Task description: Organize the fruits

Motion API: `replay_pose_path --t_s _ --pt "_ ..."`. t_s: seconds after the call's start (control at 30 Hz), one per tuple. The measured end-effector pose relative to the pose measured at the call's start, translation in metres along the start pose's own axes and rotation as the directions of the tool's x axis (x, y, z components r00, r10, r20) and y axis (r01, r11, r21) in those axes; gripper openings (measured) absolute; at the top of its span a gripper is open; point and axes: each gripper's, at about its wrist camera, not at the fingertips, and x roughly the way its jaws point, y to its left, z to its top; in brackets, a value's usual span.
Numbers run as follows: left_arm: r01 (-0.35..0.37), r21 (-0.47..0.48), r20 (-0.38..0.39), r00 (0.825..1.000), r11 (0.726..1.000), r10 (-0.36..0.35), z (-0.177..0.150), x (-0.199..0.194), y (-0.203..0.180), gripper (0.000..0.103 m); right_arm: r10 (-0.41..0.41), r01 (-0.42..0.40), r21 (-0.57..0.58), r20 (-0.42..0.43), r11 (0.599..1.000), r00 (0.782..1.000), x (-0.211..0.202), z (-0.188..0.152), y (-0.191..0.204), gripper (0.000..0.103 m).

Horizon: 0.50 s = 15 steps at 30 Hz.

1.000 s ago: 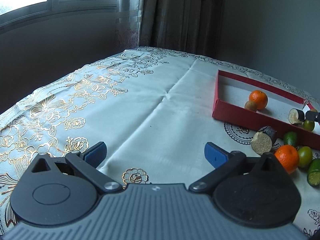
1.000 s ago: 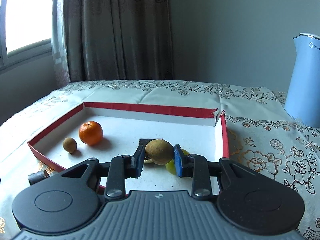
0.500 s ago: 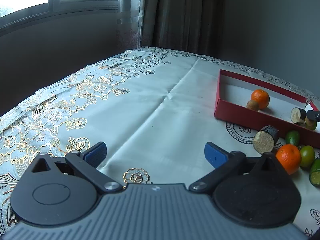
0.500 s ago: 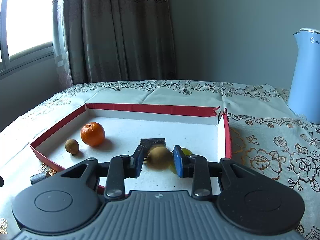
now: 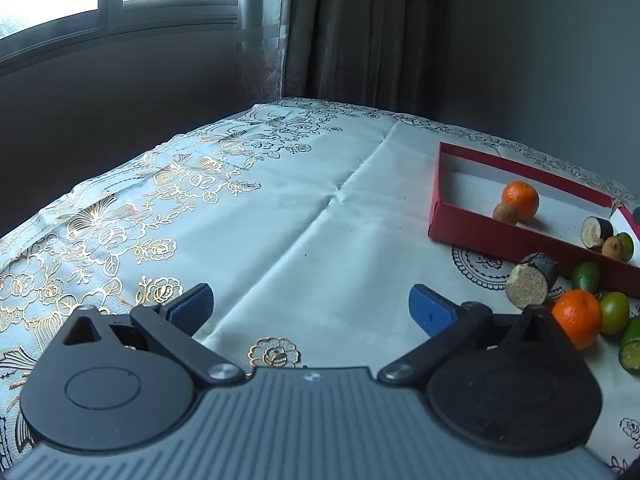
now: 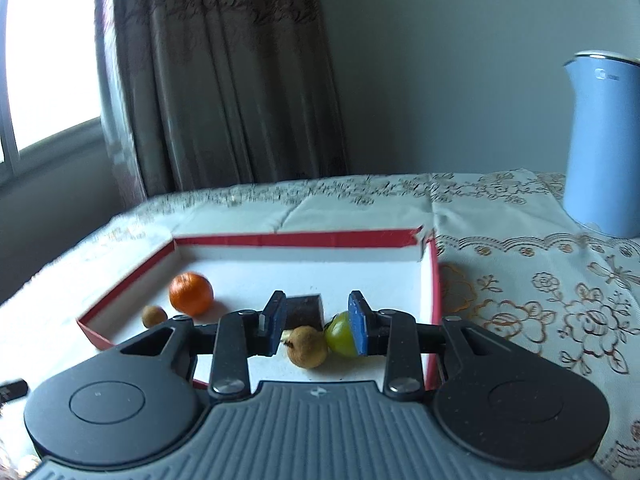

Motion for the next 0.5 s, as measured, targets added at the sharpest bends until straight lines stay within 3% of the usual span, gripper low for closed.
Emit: replay_pose_path --t_s 0.1,0.3,0.5 --pt "0.005 0.004 0.009 1.0 1.0 -0.005 0.0 -0.002 -0.001 0.103 -0.003 0.001 0.041 0.051 0.999 0.999 -0.024 0.002 -0.012 0.061" --pt "0.014 0.078 0.07 0.997 0.997 -0.019 -0.002 -0.013 -0.013 0.101 -0.069 0.063 0.072 0.079 0.995 0.994 -0.056 -0.012 -0.046 0.061" --pt "0.127 0.13 0.106 0.984 0.983 -0.142 -0.006 -0.036 -0.041 0.101 -0.1 0.095 0.164 0.028 0.982 0.995 -0.051 -0.028 -0.077 0.062"
